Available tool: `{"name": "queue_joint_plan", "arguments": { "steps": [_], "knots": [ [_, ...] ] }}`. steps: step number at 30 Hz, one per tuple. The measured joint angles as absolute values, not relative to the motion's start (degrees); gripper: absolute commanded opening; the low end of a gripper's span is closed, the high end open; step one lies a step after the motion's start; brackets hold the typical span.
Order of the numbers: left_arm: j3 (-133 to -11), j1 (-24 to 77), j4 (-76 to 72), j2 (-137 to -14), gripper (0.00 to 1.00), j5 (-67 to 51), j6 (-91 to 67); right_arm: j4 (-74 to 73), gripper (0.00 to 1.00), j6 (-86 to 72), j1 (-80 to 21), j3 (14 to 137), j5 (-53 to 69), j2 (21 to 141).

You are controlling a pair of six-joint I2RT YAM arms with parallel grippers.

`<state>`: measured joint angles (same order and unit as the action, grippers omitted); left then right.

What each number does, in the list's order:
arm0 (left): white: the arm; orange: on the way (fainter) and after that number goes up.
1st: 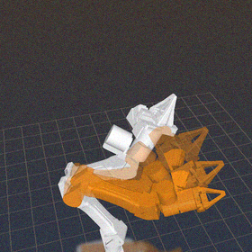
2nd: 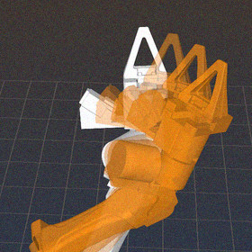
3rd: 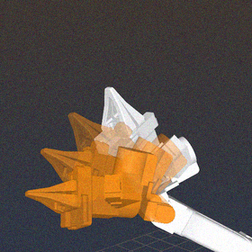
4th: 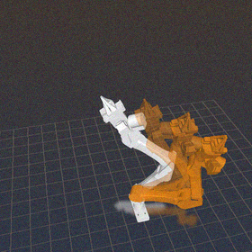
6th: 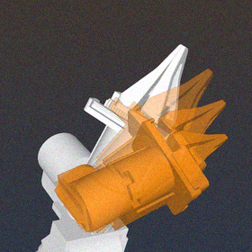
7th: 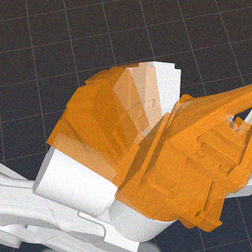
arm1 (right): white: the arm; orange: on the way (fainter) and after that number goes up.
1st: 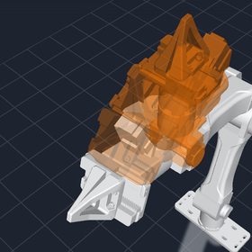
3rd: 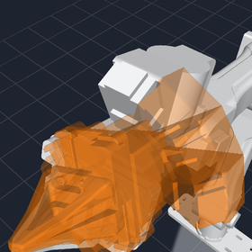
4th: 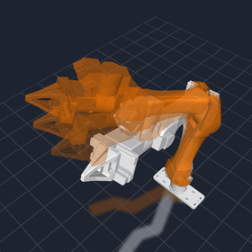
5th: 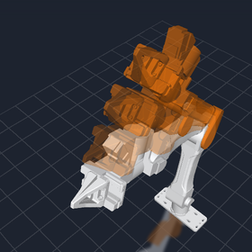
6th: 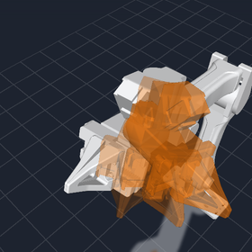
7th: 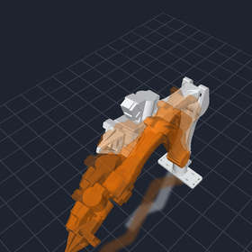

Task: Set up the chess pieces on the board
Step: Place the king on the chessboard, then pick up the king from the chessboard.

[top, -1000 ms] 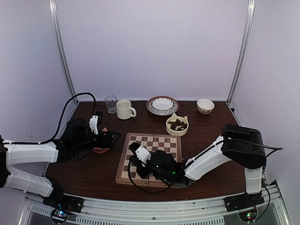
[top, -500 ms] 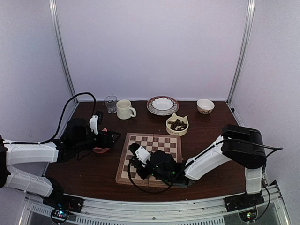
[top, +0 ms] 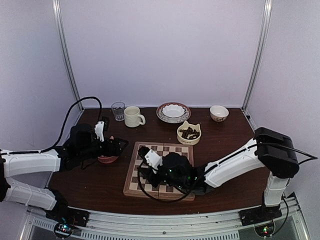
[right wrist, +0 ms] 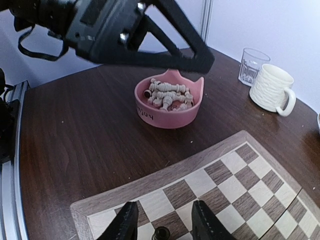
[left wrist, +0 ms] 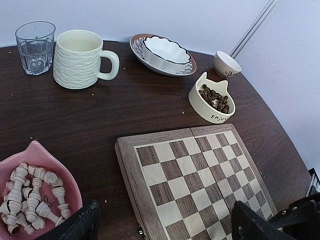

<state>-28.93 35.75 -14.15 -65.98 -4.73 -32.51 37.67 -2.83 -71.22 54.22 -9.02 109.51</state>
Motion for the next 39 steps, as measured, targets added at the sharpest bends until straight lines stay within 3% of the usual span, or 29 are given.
{"name": "queue_joint_plan", "arguments": {
  "steps": [6, 12, 22, 39],
  "knots": [
    [-29.06, 36.73, -12.27, -64.95, 0.90, -4.27, -32.69, 29.12, 0.47, -4.73, -68.45, 56.01, -5.28, 101.43],
    [-30.61, 44.71, -8.84, -66.04, 0.89, -2.17, -28.40, 18.85, 0.52, -9.54, -60.55, 56.73, -3.81, 96.71],
    [-39.48, 52.84, -2.07, -67.68, 0.88, 0.14, -19.86, 13.69, 0.54, -13.96, -57.23, 52.88, -5.50, 94.56],
    [-42.87, 57.82, 5.43, -78.22, 0.79, 3.97, -15.92, 12.67, 0.55, -19.75, -54.26, 48.69, -11.92, 91.48]
  ]
}}
